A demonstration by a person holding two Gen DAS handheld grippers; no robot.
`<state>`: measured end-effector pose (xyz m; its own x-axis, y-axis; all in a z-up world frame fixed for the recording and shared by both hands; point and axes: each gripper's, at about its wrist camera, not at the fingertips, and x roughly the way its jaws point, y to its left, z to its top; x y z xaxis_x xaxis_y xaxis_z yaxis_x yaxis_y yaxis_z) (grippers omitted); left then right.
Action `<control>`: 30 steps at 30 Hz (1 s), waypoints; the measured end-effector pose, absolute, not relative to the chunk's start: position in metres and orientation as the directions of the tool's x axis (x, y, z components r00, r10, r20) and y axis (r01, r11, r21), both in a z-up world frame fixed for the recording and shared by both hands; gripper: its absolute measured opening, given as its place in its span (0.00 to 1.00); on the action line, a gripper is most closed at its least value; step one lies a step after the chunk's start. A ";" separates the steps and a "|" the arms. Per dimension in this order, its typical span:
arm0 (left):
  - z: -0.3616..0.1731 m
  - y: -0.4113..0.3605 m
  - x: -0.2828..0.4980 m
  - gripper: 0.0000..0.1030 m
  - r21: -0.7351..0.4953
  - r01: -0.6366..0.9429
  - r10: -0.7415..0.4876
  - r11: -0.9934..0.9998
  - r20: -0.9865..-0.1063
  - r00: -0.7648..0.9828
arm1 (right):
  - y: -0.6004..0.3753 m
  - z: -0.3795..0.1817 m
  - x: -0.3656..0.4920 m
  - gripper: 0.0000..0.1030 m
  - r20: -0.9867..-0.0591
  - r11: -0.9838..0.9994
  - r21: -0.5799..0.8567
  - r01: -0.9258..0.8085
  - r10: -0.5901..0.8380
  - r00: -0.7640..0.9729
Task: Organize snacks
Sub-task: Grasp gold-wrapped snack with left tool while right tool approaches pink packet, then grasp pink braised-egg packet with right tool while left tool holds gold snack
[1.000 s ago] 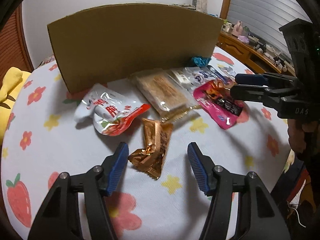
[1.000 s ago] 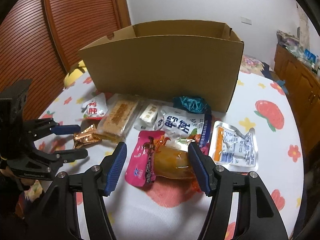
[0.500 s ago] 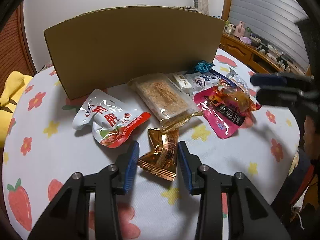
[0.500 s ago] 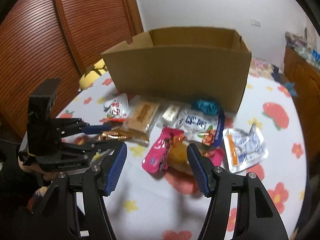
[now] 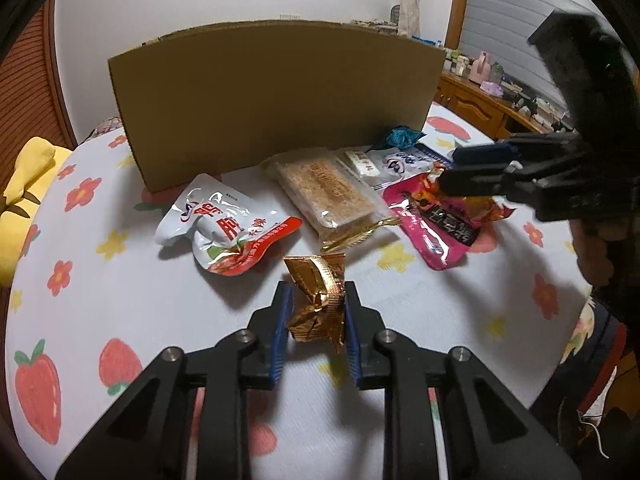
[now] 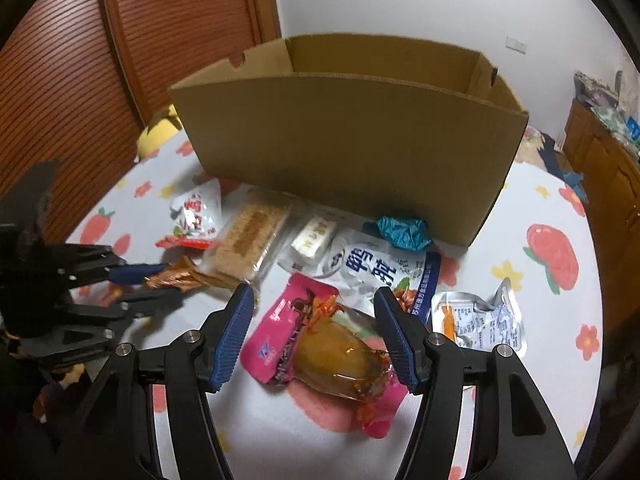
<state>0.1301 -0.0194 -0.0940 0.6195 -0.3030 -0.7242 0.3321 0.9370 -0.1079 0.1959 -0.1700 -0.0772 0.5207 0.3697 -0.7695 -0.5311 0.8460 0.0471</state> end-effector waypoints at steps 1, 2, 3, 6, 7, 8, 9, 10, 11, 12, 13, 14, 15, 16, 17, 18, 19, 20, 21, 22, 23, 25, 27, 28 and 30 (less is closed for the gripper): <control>-0.092 -0.019 0.128 0.21 -0.114 0.332 -0.308 0.936 -0.720 0.622 | -0.171 -0.079 0.196 0.62 -0.776 0.845 0.044 -0.533 0.364 0.514; -0.090 -0.018 0.125 0.22 -0.123 0.333 -0.316 0.935 -0.713 0.625 | -0.172 -0.081 0.195 0.62 -0.781 0.844 0.048 -0.534 0.365 0.507; -0.089 -0.018 0.123 0.21 -0.130 0.334 -0.323 0.934 -0.710 0.626 | -0.173 -0.082 0.194 0.62 -0.785 0.843 0.055 -0.536 0.368 0.498; -0.086 -0.018 0.118 0.22 -0.146 0.332 -0.334 0.932 -0.702 0.629 | -0.175 -0.083 0.183 0.63 -0.795 0.836 0.045 -0.547 0.362 0.487; -0.085 -0.018 0.116 0.22 -0.145 0.332 -0.333 0.932 -0.701 0.630 | -0.174 -0.083 0.179 0.64 -0.798 0.830 0.045 -0.556 0.364 0.480; -0.085 -0.018 0.115 0.22 -0.143 0.332 -0.332 0.932 -0.701 0.631 | -0.173 -0.083 0.175 0.64 -0.802 0.823 0.054 -0.565 0.372 0.467; -0.084 -0.019 0.115 0.22 -0.142 0.334 -0.333 0.932 -0.701 0.630 | -0.172 -0.083 0.171 0.64 -0.806 0.819 0.057 -0.571 0.375 0.458; -0.083 -0.020 0.114 0.22 -0.139 0.337 -0.333 0.931 -0.700 0.631 | -0.171 -0.084 0.168 0.64 -0.810 0.814 0.053 -0.578 0.373 0.452; -0.082 -0.020 0.113 0.22 -0.138 0.338 -0.333 0.931 -0.700 0.632 | -0.169 -0.086 0.165 0.64 -0.816 0.810 0.043 -0.585 0.366 0.448; -0.081 -0.021 0.112 0.22 -0.136 0.340 -0.334 0.930 -0.698 0.633 | -0.167 -0.086 0.162 0.64 -0.820 0.805 0.037 -0.592 0.363 0.442; -0.080 -0.021 0.110 0.22 -0.135 0.343 -0.335 0.930 -0.697 0.634 | -0.165 -0.087 0.159 0.64 -0.824 0.798 0.034 -0.601 0.363 0.435; -0.079 -0.020 0.109 0.22 -0.134 0.344 -0.336 0.929 -0.695 0.636 | -0.163 -0.087 0.157 0.64 -0.826 0.795 0.033 -0.606 0.363 0.431; -0.078 -0.020 0.107 0.22 -0.134 0.344 -0.336 0.929 -0.693 0.638 | -0.162 -0.088 0.155 0.64 -0.826 0.791 0.029 -0.611 0.363 0.431; -0.077 -0.021 0.107 0.22 -0.135 0.344 -0.337 0.929 -0.690 0.640 | -0.161 -0.088 0.154 0.64 -0.827 0.790 0.022 -0.612 0.359 0.433; -0.075 -0.021 0.106 0.22 -0.135 0.346 -0.339 0.929 -0.688 0.642 | -0.159 -0.088 0.154 0.64 -0.828 0.789 0.009 -0.614 0.350 0.438; -0.075 -0.021 0.105 0.22 -0.134 0.347 -0.339 0.928 -0.686 0.644 | -0.159 -0.088 0.153 0.64 -0.829 0.789 -0.004 -0.614 0.341 0.443; -0.074 -0.021 0.104 0.22 -0.134 0.348 -0.341 0.928 -0.684 0.646 | -0.159 -0.088 0.154 0.64 -0.829 0.790 -0.015 -0.612 0.332 0.449; -0.073 -0.022 0.102 0.22 -0.134 0.349 -0.343 0.927 -0.681 0.648 | -0.158 -0.089 0.154 0.64 -0.829 0.791 -0.022 -0.612 0.328 0.453; -0.072 -0.022 0.101 0.22 -0.135 0.351 -0.344 0.927 -0.679 0.648 | -0.157 -0.089 0.155 0.64 -0.829 0.791 -0.030 -0.611 0.322 0.457; -0.071 -0.023 0.099 0.22 -0.136 0.353 -0.347 0.926 -0.677 0.649 | -0.158 -0.089 0.155 0.66 -0.829 0.792 -0.040 -0.609 0.314 0.463; -0.070 -0.023 0.098 0.22 -0.135 0.355 -0.348 0.925 -0.675 0.651 | -0.157 -0.089 0.155 0.69 -0.829 0.794 -0.055 -0.605 0.302 0.471; -0.069 -0.024 0.096 0.22 -0.130 0.358 -0.348 0.925 -0.672 0.654 | -0.158 -0.090 0.155 0.69 -0.829 0.794 -0.084 -0.603 0.280 0.484; -0.068 -0.025 0.095 0.22 -0.130 0.360 -0.349 0.924 -0.669 0.656 | -0.158 -0.093 0.156 0.70 -0.834 0.791 -0.083 -0.606 0.278 0.477; -0.068 -0.025 0.095 0.22 -0.131 0.360 -0.351 0.924 -0.669 0.656 | -0.157 -0.095 0.157 0.70 -0.837 0.790 -0.082 -0.608 0.276 0.472; -0.068 -0.026 0.094 0.22 -0.131 0.361 -0.351 0.923 -0.668 0.656 | -0.156 -0.100 0.159 0.70 -0.843 0.788 -0.082 -0.610 0.272 0.464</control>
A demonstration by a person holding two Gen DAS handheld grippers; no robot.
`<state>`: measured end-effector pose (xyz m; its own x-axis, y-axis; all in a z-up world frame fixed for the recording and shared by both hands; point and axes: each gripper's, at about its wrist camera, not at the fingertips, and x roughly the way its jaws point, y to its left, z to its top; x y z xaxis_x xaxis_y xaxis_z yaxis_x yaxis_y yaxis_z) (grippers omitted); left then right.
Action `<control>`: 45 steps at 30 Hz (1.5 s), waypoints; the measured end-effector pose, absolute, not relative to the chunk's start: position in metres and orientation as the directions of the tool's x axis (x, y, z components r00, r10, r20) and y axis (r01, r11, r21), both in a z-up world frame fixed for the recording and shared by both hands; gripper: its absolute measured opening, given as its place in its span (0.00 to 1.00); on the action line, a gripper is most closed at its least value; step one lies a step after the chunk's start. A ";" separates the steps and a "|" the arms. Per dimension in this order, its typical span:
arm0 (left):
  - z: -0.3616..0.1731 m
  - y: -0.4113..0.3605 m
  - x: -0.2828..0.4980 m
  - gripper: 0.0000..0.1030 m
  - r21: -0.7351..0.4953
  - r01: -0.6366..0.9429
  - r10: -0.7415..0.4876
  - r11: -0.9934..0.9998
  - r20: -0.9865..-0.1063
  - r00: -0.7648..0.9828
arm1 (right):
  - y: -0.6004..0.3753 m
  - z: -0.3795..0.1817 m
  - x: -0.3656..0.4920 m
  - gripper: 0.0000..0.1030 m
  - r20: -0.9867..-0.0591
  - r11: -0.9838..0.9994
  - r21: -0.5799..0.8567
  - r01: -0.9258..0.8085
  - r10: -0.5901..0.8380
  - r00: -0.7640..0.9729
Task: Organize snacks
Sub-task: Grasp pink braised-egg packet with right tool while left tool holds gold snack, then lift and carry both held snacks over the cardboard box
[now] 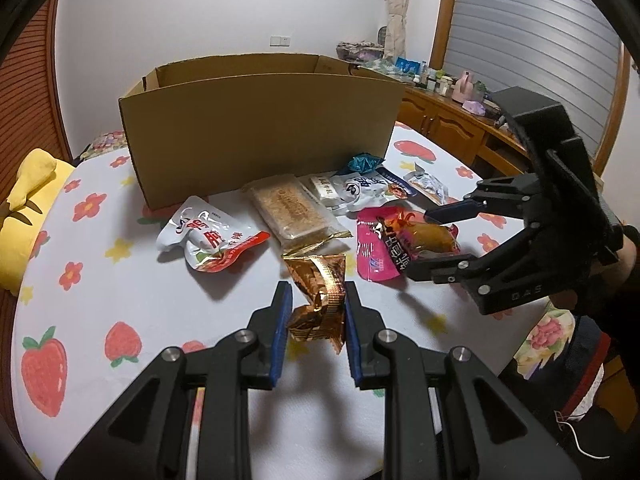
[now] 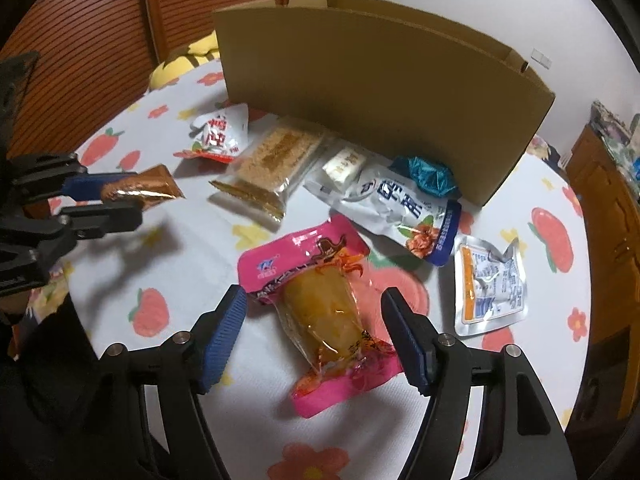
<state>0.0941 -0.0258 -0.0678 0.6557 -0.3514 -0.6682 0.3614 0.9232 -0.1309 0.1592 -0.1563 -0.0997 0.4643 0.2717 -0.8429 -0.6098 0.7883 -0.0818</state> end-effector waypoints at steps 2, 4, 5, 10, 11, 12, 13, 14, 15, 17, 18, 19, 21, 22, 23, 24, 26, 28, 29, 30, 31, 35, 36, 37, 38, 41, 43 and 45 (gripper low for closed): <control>-0.068 -0.026 0.094 0.22 -0.132 0.360 -0.351 0.923 -0.668 0.656 | -0.156 -0.103 0.162 0.70 -0.846 0.788 -0.065 -0.612 0.282 0.453; -0.068 -0.026 0.094 0.22 -0.131 0.360 -0.350 0.924 -0.670 0.655 | -0.155 -0.104 0.163 0.70 -0.846 0.789 -0.059 -0.612 0.286 0.450; -0.068 -0.026 0.094 0.22 -0.131 0.358 -0.349 0.924 -0.671 0.654 | -0.155 -0.105 0.163 0.70 -0.847 0.787 -0.055 -0.614 0.288 0.446; -0.071 -0.025 0.094 0.22 -0.135 0.353 -0.347 0.926 -0.676 0.650 | -0.157 -0.110 0.162 0.69 -0.855 0.783 -0.042 -0.620 0.294 0.428; -0.072 -0.025 0.094 0.22 -0.135 0.352 -0.346 0.926 -0.676 0.650 | -0.158 -0.110 0.161 0.67 -0.855 0.782 -0.037 -0.622 0.298 0.425; -0.072 -0.025 0.095 0.22 -0.136 0.352 -0.346 0.926 -0.677 0.650 | -0.159 -0.110 0.161 0.65 -0.854 0.783 -0.032 -0.621 0.301 0.424; -0.072 -0.025 0.095 0.22 -0.136 0.351 -0.346 0.926 -0.677 0.650 | -0.159 -0.110 0.161 0.61 -0.855 0.784 -0.028 -0.620 0.303 0.422; -0.072 -0.026 0.095 0.22 -0.136 0.352 -0.346 0.926 -0.676 0.650 | -0.160 -0.110 0.160 0.55 -0.853 0.786 -0.032 -0.617 0.300 0.427; -0.073 -0.025 0.095 0.22 -0.136 0.351 -0.346 0.926 -0.676 0.651 | -0.161 -0.109 0.160 0.51 -0.852 0.790 -0.035 -0.612 0.297 0.432; -0.072 -0.025 0.095 0.22 -0.137 0.350 -0.347 0.927 -0.673 0.653 | -0.165 -0.108 0.159 0.39 -0.848 0.795 -0.024 -0.606 0.305 0.434; -0.072 -0.024 0.095 0.22 -0.138 0.350 -0.347 0.927 -0.672 0.654 | -0.168 -0.107 0.158 0.38 -0.844 0.798 -0.011 -0.602 0.316 0.434; -0.072 -0.024 0.094 0.22 -0.137 0.350 -0.347 0.927 -0.671 0.655 | -0.169 -0.107 0.157 0.37 -0.841 0.804 -0.005 -0.595 0.319 0.437; -0.071 -0.024 0.094 0.22 -0.133 0.348 -0.343 0.928 -0.671 0.658 | -0.171 -0.107 0.153 0.37 -0.831 0.812 -0.008 -0.584 0.319 0.455; -0.071 -0.024 0.094 0.22 -0.133 0.348 -0.343 0.928 -0.670 0.659 | -0.171 -0.107 0.150 0.37 -0.826 0.816 -0.013 -0.578 0.318 0.467; -0.071 -0.024 0.094 0.22 -0.133 0.347 -0.342 0.928 -0.669 0.660 | -0.172 -0.107 0.149 0.37 -0.822 0.820 -0.012 -0.573 0.318 0.472; -0.070 -0.023 0.093 0.22 -0.133 0.346 -0.341 0.929 -0.668 0.661 | -0.173 -0.107 0.147 0.37 -0.819 0.824 -0.009 -0.567 0.319 0.477; -0.069 -0.023 0.092 0.22 -0.132 0.345 -0.341 0.929 -0.666 0.664 | -0.175 -0.106 0.142 0.37 -0.809 0.831 -0.001 -0.556 0.326 0.490; -0.068 -0.023 0.092 0.22 -0.126 0.342 -0.335 0.931 -0.663 0.669 | -0.178 -0.104 0.137 0.37 -0.798 0.838 0.008 -0.546 0.334 0.501; -0.067 -0.023 0.091 0.22 -0.123 0.341 -0.333 0.932 -0.662 0.671 | -0.179 -0.103 0.135 0.37 -0.793 0.839 0.017 -0.543 0.342 0.504; -0.065 -0.023 0.091 0.22 -0.122 0.341 -0.332 0.932 -0.660 0.673 | -0.181 -0.102 0.133 0.37 -0.788 0.841 0.024 -0.541 0.349 0.507; -0.064 -0.023 0.090 0.22 -0.121 0.341 -0.332 0.932 -0.658 0.675 | -0.182 -0.100 0.131 0.37 -0.783 0.842 0.028 -0.539 0.353 0.511; -0.059 -0.023 0.089 0.22 -0.119 0.339 -0.331 0.933 -0.650 0.684 | -0.185 -0.091 0.123 0.37 -0.757 0.851 0.045 -0.524 0.371 0.537; -0.058 -0.022 0.089 0.22 -0.117 0.338 -0.330 0.934 -0.648 0.687 | -0.186 -0.087 0.120 0.37 -0.750 0.852 0.047 -0.522 0.375 0.545; -0.056 -0.022 0.088 0.22 -0.116 0.338 -0.329 0.934 -0.646 0.689 | -0.188 -0.084 0.118 0.37 -0.742 0.853 0.049 -0.520 0.379 0.553; -0.054 -0.022 0.088 0.22 -0.115 0.337 -0.329 0.934 -0.642 0.692 | -0.190 -0.081 0.116 0.37 -0.736 0.854 0.050 -0.518 0.382 0.559; -0.051 -0.021 0.087 0.22 -0.111 0.337 -0.327 0.935 -0.636 0.699 | -0.190 -0.072 0.111 0.37 -0.717 0.857 0.047 -0.512 0.386 0.580; -0.047 -0.021 0.086 0.22 -0.108 0.337 -0.326 0.935 -0.630 0.705 | -0.190 -0.066 0.108 0.37 -0.706 0.857 0.046 -0.513 0.391 0.591; -0.044 -0.021 0.086 0.22 -0.104 0.337 -0.325 0.936 -0.625 0.710 | -0.189 -0.060 0.105 0.37 -0.694 0.858 0.042 -0.512 0.394 0.603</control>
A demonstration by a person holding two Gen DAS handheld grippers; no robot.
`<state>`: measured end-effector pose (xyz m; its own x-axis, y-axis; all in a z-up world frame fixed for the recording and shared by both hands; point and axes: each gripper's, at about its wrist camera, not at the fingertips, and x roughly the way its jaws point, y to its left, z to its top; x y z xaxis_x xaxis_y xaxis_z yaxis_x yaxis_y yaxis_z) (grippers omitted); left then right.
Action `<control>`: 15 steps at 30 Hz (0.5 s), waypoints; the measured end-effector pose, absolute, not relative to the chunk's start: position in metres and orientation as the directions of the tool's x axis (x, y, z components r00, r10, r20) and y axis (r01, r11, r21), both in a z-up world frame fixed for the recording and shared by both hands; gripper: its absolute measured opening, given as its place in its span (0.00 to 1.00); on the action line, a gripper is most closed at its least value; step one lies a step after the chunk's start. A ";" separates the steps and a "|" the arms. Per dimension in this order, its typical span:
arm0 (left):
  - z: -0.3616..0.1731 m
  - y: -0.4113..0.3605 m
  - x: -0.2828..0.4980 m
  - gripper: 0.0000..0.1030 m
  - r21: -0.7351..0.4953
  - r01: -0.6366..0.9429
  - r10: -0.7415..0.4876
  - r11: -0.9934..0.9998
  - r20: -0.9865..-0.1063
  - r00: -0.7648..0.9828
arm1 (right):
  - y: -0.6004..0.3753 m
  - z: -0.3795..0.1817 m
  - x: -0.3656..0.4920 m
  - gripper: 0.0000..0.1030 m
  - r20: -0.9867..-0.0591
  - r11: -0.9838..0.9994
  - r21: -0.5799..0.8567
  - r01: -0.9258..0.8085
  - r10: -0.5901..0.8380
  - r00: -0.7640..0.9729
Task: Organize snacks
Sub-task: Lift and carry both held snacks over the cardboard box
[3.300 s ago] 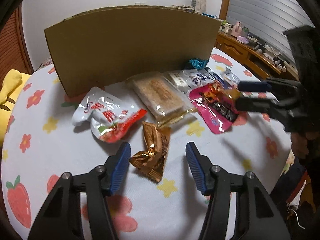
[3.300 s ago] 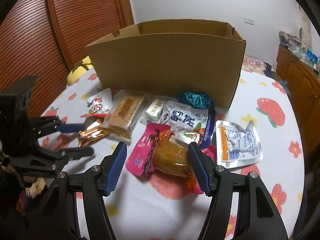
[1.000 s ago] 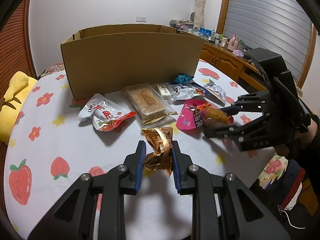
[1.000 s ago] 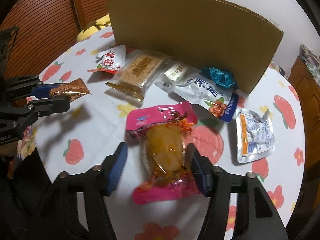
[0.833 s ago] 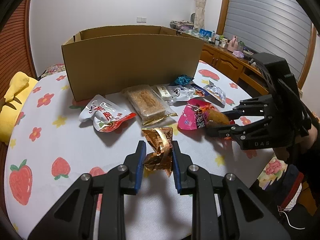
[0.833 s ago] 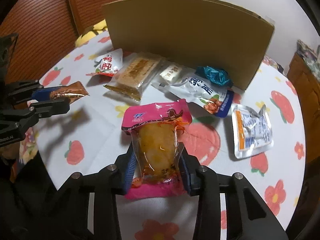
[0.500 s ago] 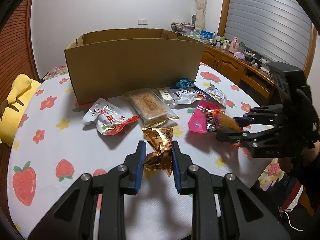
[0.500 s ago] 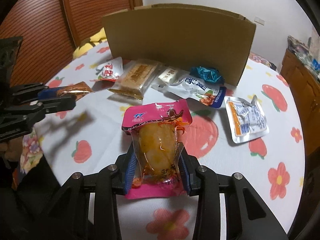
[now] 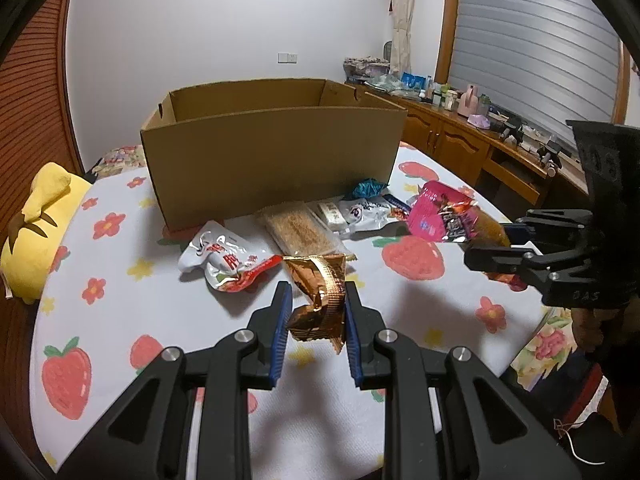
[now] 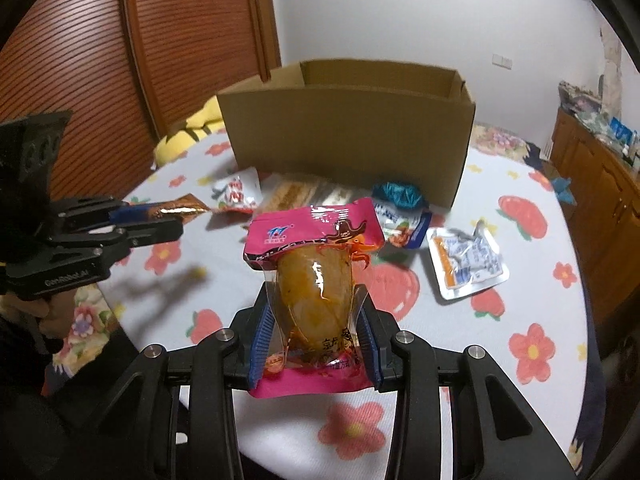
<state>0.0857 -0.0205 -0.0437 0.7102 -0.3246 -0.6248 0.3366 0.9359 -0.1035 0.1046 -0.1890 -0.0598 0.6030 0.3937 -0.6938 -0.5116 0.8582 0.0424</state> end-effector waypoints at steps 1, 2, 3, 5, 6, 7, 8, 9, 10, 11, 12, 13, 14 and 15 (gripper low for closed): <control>-0.042 -0.020 0.086 0.22 -0.101 0.337 -0.323 0.936 -0.621 0.714 | -0.189 -0.056 0.103 0.37 -0.687 0.858 0.039 -0.512 0.395 0.610; -0.040 -0.020 0.086 0.22 -0.099 0.337 -0.323 0.936 -0.619 0.716 | -0.188 -0.053 0.102 0.37 -0.682 0.857 0.037 -0.514 0.397 0.614; -0.038 -0.019 0.086 0.22 -0.097 0.337 -0.323 0.936 -0.615 0.719 | -0.188 -0.049 0.101 0.37 -0.676 0.856 0.034 -0.516 0.400 0.619; -0.033 -0.018 0.089 0.22 -0.097 0.339 -0.326 0.936 -0.607 0.725 | -0.186 -0.042 0.099 0.37 -0.665 0.853 0.023 -0.521 0.402 0.629; -0.032 -0.017 0.091 0.22 -0.096 0.341 -0.327 0.935 -0.604 0.727 | -0.185 -0.039 0.099 0.37 -0.659 0.852 0.019 -0.523 0.404 0.634; -0.030 -0.017 0.094 0.22 -0.094 0.342 -0.326 0.935 -0.602 0.728 | -0.185 -0.037 0.100 0.37 -0.655 0.850 0.018 -0.527 0.408 0.636; -0.027 -0.016 0.098 0.22 -0.087 0.340 -0.322 0.936 -0.600 0.732 | -0.183 -0.034 0.102 0.37 -0.651 0.846 0.016 -0.533 0.413 0.637; -0.025 -0.015 0.101 0.22 -0.083 0.339 -0.319 0.937 -0.597 0.736 | -0.182 -0.031 0.105 0.37 -0.649 0.846 0.010 -0.534 0.412 0.640; -0.022 -0.013 0.105 0.22 -0.081 0.340 -0.320 0.937 -0.590 0.741 | -0.180 -0.028 0.107 0.37 -0.645 0.847 -0.002 -0.532 0.405 0.647; -0.020 -0.012 0.108 0.22 -0.080 0.341 -0.321 0.937 -0.585 0.745 | -0.178 -0.025 0.110 0.37 -0.640 0.846 -0.012 -0.532 0.402 0.655; -0.016 -0.010 0.112 0.22 -0.077 0.340 -0.320 0.937 -0.580 0.749 | -0.177 -0.021 0.113 0.37 -0.634 0.844 -0.018 -0.536 0.404 0.659; -0.013 -0.009 0.116 0.22 -0.073 0.339 -0.317 0.938 -0.576 0.753 | -0.175 -0.018 0.117 0.37 -0.629 0.842 -0.025 -0.539 0.406 0.663; -0.010 -0.007 0.120 0.22 -0.067 0.338 -0.314 0.939 -0.572 0.758 | -0.174 -0.015 0.121 0.37 -0.626 0.841 -0.032 -0.540 0.404 0.667; -0.008 -0.007 0.123 0.22 -0.061 0.338 -0.311 0.939 -0.569 0.761 | -0.172 -0.012 0.125 0.37 -0.622 0.840 -0.042 -0.540 0.401 0.672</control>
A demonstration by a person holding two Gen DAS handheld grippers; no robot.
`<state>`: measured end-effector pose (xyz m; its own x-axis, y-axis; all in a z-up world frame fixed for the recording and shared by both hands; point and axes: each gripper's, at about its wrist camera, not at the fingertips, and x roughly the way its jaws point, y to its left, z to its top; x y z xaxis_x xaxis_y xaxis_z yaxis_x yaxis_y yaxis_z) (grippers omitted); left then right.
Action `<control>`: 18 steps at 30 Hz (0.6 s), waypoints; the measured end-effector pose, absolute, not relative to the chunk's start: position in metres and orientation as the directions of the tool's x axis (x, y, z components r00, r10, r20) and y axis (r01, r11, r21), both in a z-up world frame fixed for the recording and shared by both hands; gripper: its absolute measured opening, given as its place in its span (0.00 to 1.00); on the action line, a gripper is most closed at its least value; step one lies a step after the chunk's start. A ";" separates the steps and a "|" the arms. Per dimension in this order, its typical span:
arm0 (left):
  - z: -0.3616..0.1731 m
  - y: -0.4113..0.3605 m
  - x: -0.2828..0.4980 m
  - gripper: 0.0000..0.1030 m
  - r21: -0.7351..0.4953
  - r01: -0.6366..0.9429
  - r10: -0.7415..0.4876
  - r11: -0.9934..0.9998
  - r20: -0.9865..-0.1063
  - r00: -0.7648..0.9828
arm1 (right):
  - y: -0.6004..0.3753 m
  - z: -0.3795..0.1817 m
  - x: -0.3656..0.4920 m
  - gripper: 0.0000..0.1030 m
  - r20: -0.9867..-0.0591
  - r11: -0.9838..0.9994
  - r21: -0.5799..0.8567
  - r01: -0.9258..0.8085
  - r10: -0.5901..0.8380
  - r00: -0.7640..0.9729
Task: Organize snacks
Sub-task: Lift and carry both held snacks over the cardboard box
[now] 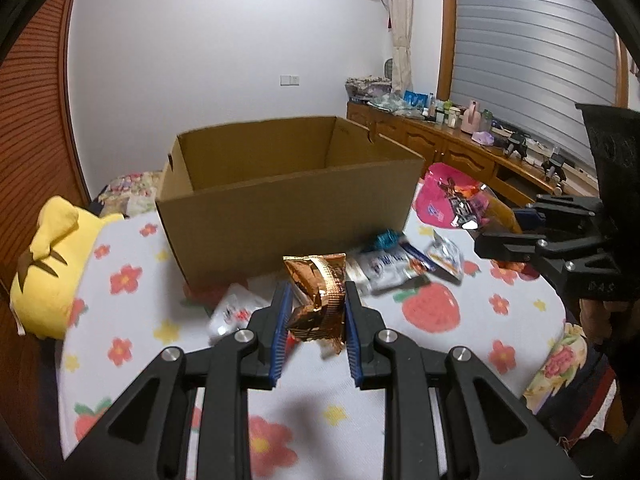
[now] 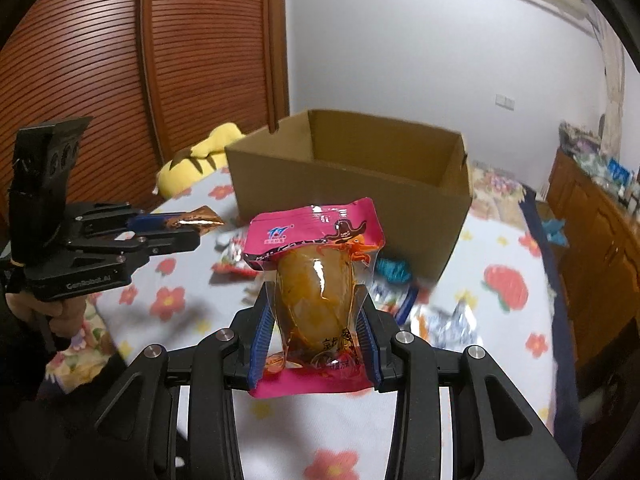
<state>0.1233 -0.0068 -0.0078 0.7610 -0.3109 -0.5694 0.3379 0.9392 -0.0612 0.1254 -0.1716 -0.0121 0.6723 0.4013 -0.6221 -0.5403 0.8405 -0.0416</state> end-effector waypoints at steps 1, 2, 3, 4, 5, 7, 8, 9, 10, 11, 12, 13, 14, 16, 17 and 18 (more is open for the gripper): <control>-0.005 -0.006 0.127 0.22 -0.054 0.337 -0.307 0.940 -0.566 0.765 | -0.170 -0.009 0.130 0.37 -0.619 0.840 -0.049 -0.540 0.399 0.677; -0.003 -0.005 0.131 0.22 -0.050 0.335 -0.303 0.941 -0.565 0.768 | -0.168 -0.006 0.136 0.37 -0.615 0.840 -0.055 -0.540 0.398 0.681; -0.001 -0.003 0.135 0.22 -0.045 0.333 -0.299 0.942 -0.563 0.771 | -0.167 -0.004 0.141 0.37 -0.611 0.840 -0.058 -0.539 0.397 0.685; 0.001 -0.002 0.139 0.22 -0.041 0.332 -0.297 0.942 -0.561 0.773 | -0.165 -0.001 0.148 0.37 -0.607 0.840 -0.061 -0.539 0.398 0.688; 0.004 -0.001 0.144 0.22 -0.035 0.330 -0.292 0.943 -0.559 0.776 | -0.164 0.001 0.154 0.37 -0.604 0.840 -0.061 -0.540 0.399 0.690; 0.007 0.000 0.151 0.22 -0.028 0.328 -0.287 0.944 -0.556 0.780 | -0.162 0.005 0.166 0.37 -0.598 0.840 -0.064 -0.539 0.400 0.695; 0.009 0.001 0.155 0.22 -0.025 0.327 -0.285 0.945 -0.555 0.782 | -0.160 0.007 0.174 0.37 -0.595 0.841 -0.067 -0.537 0.398 0.698; 0.012 0.002 0.160 0.22 -0.024 0.326 -0.284 0.945 -0.554 0.783 | -0.159 0.009 0.181 0.37 -0.593 0.842 -0.069 -0.536 0.397 0.700; 0.014 0.002 0.165 0.22 -0.025 0.326 -0.285 0.945 -0.554 0.782 | -0.158 0.011 0.190 0.37 -0.592 0.843 -0.068 -0.534 0.396 0.702; 0.015 0.002 0.168 0.22 -0.025 0.325 -0.284 0.945 -0.554 0.783 | -0.157 0.011 0.196 0.37 -0.591 0.843 -0.067 -0.533 0.397 0.702; 0.018 0.002 0.171 0.22 -0.026 0.323 -0.284 0.946 -0.548 0.787 | -0.157 0.012 0.203 0.37 -0.590 0.844 -0.067 -0.533 0.397 0.703; 0.022 0.002 0.175 0.22 -0.034 0.326 -0.291 0.945 -0.540 0.790 | -0.156 0.012 0.210 0.37 -0.591 0.844 -0.064 -0.533 0.398 0.702; 0.025 0.003 0.179 0.22 -0.042 0.328 -0.299 0.944 -0.535 0.790 | -0.157 0.013 0.217 0.37 -0.590 0.844 -0.061 -0.532 0.400 0.702; 0.029 0.003 0.184 0.22 -0.045 0.327 -0.300 0.944 -0.528 0.795 | -0.158 0.014 0.230 0.37 -0.587 0.846 -0.054 -0.530 0.403 0.703; 0.032 0.002 0.189 0.22 -0.041 0.326 -0.298 0.945 -0.524 0.798 | -0.158 0.014 0.235 0.37 -0.585 0.847 -0.054 -0.529 0.403 0.704; 0.033 0.002 0.192 0.22 -0.039 0.325 -0.296 0.945 -0.524 0.799 | -0.158 0.015 0.240 0.37 -0.583 0.847 -0.054 -0.528 0.403 0.706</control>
